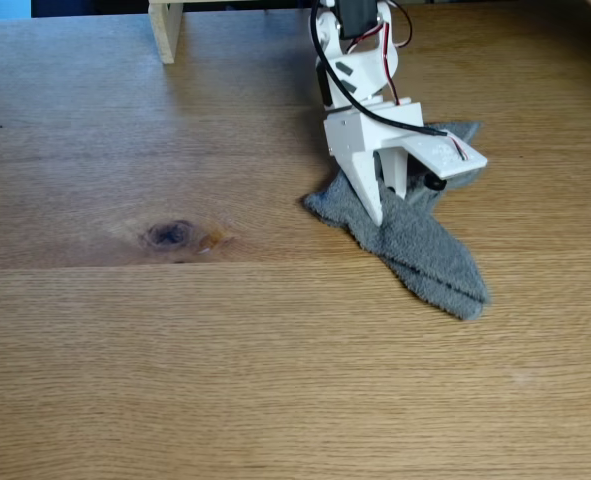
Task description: Clean the area in front of the robot
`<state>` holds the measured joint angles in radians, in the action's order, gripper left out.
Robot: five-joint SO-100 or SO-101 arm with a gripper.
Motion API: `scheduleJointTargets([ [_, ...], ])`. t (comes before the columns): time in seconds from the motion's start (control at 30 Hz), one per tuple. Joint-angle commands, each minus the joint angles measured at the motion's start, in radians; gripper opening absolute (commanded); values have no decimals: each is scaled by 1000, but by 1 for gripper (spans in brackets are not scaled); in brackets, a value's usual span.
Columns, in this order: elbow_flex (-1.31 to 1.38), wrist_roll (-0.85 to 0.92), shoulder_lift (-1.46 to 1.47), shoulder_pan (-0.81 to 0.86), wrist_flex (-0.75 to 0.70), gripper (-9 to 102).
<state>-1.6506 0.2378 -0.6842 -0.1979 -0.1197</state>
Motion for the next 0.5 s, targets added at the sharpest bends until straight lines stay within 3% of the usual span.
scheduleJointTargets([
  [0.0, 380, 8, 144, 170, -94, 0],
  [0.27, 557, -64, 222, 391, -419, 0],
  [0.47, 426, -137, -26, 322, -591, 0],
])
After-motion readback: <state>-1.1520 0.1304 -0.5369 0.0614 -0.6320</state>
